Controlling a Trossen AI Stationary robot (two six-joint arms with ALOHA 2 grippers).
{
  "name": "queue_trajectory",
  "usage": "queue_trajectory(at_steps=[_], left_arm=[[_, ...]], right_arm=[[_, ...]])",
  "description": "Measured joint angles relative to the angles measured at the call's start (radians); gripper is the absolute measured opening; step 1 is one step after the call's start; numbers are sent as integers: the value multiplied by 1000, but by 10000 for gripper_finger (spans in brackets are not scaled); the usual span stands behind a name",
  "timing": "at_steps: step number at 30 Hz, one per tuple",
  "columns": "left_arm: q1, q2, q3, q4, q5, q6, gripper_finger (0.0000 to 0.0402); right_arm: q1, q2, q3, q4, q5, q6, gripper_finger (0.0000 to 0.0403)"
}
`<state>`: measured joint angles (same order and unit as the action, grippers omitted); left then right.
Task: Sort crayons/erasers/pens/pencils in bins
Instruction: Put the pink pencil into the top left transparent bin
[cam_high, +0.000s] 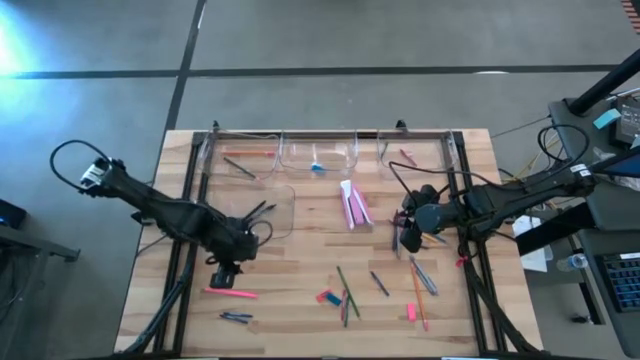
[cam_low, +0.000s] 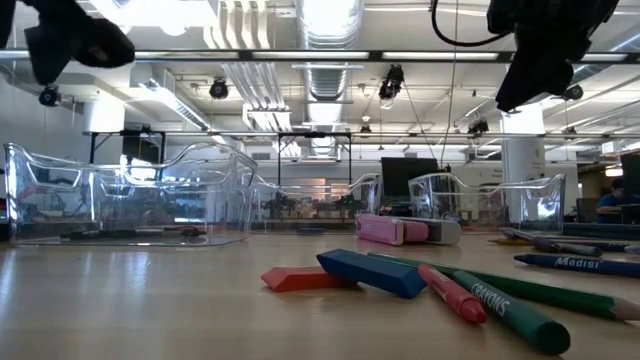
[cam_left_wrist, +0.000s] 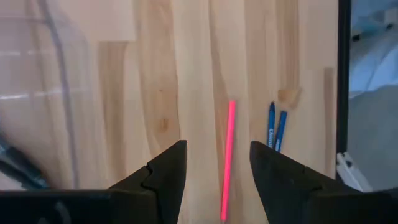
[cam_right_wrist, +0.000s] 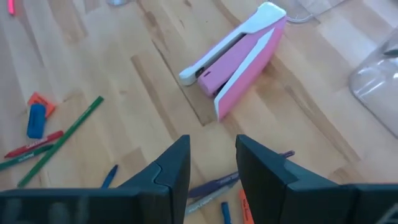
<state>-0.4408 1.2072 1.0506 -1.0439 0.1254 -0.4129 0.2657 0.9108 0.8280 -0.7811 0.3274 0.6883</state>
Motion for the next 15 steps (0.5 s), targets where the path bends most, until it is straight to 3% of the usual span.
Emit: queue_trajectory(at_steps=[15], left_arm=[[-130,12,-290,367,0,-132,162]], right_arm=[[0,1,0,-1,21,0,120]])
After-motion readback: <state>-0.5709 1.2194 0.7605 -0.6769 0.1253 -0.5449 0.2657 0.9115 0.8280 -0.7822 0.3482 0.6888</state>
